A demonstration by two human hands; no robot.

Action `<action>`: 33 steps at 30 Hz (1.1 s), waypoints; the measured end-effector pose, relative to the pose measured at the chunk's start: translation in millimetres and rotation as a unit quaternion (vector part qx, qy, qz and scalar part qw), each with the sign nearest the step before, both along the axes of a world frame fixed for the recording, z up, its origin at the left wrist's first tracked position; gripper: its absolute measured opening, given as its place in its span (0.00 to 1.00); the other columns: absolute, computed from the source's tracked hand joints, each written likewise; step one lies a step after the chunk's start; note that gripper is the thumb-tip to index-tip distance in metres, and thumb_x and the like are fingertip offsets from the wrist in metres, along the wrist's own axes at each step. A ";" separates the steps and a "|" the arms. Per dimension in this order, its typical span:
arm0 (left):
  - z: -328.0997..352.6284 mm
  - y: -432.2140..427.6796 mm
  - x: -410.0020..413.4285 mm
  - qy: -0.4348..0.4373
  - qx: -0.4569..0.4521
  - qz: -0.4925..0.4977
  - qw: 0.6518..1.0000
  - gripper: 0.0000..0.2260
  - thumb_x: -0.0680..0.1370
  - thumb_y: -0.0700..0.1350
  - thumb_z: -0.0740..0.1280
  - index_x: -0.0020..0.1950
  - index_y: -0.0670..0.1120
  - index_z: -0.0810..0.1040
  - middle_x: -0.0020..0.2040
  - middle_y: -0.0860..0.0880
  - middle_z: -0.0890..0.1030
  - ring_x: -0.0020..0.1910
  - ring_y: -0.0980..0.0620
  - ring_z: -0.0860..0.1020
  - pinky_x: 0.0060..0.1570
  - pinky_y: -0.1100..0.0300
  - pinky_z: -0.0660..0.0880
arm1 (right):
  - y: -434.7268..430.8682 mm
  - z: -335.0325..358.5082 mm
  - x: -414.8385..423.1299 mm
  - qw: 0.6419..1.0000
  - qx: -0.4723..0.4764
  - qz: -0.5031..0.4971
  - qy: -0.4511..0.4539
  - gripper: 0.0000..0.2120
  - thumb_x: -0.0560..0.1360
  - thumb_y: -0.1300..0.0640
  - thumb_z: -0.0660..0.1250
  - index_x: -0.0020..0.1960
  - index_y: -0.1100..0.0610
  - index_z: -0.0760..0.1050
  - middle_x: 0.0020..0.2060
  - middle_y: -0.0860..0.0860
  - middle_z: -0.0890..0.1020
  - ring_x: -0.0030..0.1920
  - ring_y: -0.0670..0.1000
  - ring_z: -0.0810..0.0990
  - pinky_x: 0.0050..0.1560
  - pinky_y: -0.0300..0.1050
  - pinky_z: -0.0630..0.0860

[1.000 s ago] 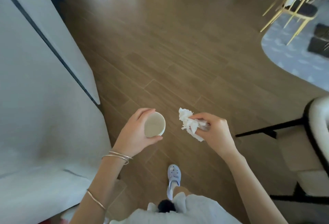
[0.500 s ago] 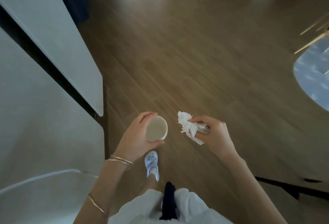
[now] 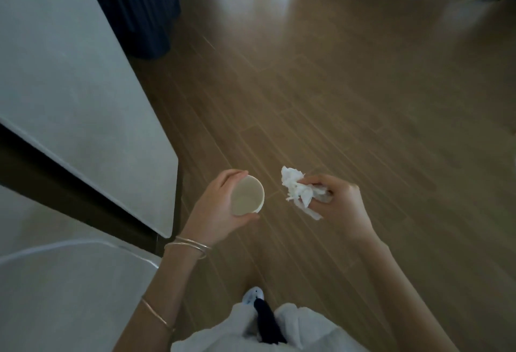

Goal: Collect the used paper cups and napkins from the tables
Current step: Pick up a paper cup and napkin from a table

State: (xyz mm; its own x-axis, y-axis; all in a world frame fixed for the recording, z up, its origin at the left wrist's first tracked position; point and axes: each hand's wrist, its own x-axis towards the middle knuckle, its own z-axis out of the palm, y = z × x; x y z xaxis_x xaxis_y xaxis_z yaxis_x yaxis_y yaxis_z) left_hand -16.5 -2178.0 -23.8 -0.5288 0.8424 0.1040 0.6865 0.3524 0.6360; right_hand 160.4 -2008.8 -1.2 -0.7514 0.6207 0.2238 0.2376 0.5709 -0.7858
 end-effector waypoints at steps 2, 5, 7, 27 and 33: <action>2.0 17.2 -23.7 0.008 0.001 0.011 1.000 0.38 0.63 0.58 0.76 0.68 0.54 0.65 0.64 0.58 0.67 0.57 0.61 0.67 0.54 0.62 0.70 | 17.4 0.1 -26.8 1.000 0.006 0.012 0.006 0.15 0.62 0.60 0.79 0.47 0.53 0.81 0.37 0.40 0.81 0.39 0.43 0.80 0.37 0.36 0.75; 0.8 43.8 -55.6 -0.001 0.009 0.022 1.000 0.38 0.63 0.58 0.76 0.68 0.54 0.65 0.63 0.58 0.67 0.56 0.61 0.67 0.52 0.65 0.69 | 45.8 -6.2 -64.3 1.000 0.002 0.031 0.005 0.15 0.62 0.61 0.79 0.47 0.53 0.81 0.37 0.37 0.79 0.41 0.43 0.79 0.37 0.33 0.74; -5.2 62.2 -76.3 -0.005 0.001 0.030 1.000 0.38 0.63 0.58 0.76 0.68 0.54 0.65 0.64 0.57 0.67 0.56 0.61 0.67 0.52 0.65 0.68 | 67.5 -12.6 -88.2 0.999 -0.004 0.042 -0.006 0.16 0.62 0.62 0.79 0.47 0.52 0.81 0.37 0.39 0.81 0.40 0.43 0.79 0.37 0.34 0.74; -7.5 303.1 -334.8 -0.025 0.024 0.183 0.982 0.36 0.63 0.59 0.76 0.67 0.57 0.65 0.61 0.63 0.66 0.56 0.61 0.69 0.53 0.67 0.68 | 334.2 5.1 -400.2 0.983 -0.007 0.183 -0.031 0.17 0.64 0.59 0.77 0.47 0.43 0.79 0.39 0.43 0.83 0.38 0.43 0.80 0.38 0.47 0.78; -19.2 328.0 -409.2 -0.029 0.024 0.216 0.976 0.36 0.62 0.58 0.76 0.66 0.56 0.66 0.60 0.63 0.65 0.55 0.61 0.69 0.52 0.64 0.68 | 374.5 -12.2 -486.8 0.978 -0.007 0.202 -0.051 0.15 0.63 0.60 0.78 0.46 0.46 0.80 0.38 0.45 0.83 0.37 0.45 0.80 0.38 0.53 0.78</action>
